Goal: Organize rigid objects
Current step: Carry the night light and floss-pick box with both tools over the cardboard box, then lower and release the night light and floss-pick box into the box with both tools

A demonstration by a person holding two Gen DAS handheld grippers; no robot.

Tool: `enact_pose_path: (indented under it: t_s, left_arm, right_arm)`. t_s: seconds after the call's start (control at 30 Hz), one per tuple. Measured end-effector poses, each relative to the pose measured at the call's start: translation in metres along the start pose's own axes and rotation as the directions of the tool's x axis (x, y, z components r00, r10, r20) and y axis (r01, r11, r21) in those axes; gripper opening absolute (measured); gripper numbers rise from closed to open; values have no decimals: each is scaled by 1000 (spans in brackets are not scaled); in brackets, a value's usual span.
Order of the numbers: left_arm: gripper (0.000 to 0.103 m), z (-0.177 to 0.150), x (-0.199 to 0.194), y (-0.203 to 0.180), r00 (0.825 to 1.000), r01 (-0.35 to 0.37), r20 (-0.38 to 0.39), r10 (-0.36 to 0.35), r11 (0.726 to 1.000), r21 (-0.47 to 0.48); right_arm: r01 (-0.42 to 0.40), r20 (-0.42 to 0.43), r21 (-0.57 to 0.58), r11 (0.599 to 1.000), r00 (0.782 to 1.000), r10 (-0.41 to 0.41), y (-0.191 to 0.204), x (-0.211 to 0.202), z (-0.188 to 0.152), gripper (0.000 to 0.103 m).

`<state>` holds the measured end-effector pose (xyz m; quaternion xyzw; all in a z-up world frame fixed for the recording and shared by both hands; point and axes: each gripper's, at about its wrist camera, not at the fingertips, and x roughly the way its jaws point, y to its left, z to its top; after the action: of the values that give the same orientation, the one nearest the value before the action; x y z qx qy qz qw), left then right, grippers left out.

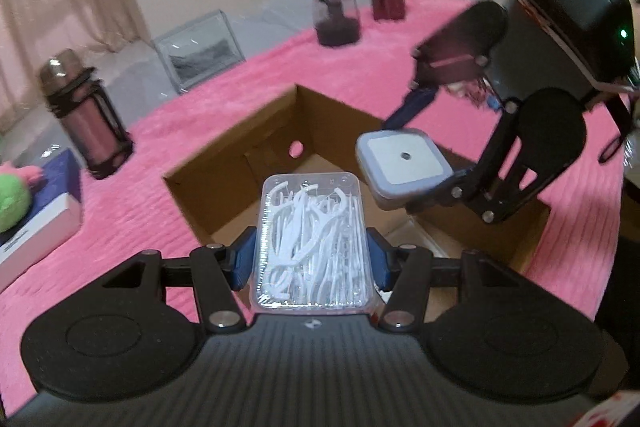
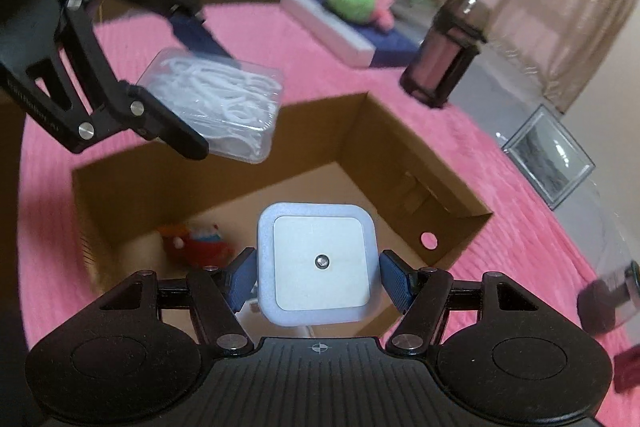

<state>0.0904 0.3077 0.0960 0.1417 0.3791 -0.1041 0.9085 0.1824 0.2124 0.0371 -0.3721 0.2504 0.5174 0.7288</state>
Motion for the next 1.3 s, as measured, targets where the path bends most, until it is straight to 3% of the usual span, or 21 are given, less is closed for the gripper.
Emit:
enact_pose_path:
  t_s: [0.33,0.67,0.97,1.3]
  left_arm:
    - [51,0,75,10,985,73,-160,-57,993,93]
    - [51,-4,126,16,955,125,-284,-86,985,122]
    - [52,-8,142,11,937,138,-340,-84,980,140]
    - [52,-9,147,11,932,140,-353,-84,981,137]
  right_arm:
    - [-56,-173,-145,988,984,31,-9,71,4,63]
    - [-107,-308,-238,965,951,29,-17,125,4,63]
    - [-133,-384,-263,956,923,23,-24,154,3,63]
    - [-141,-399,-269,953,917,23,-24,157,3,63]
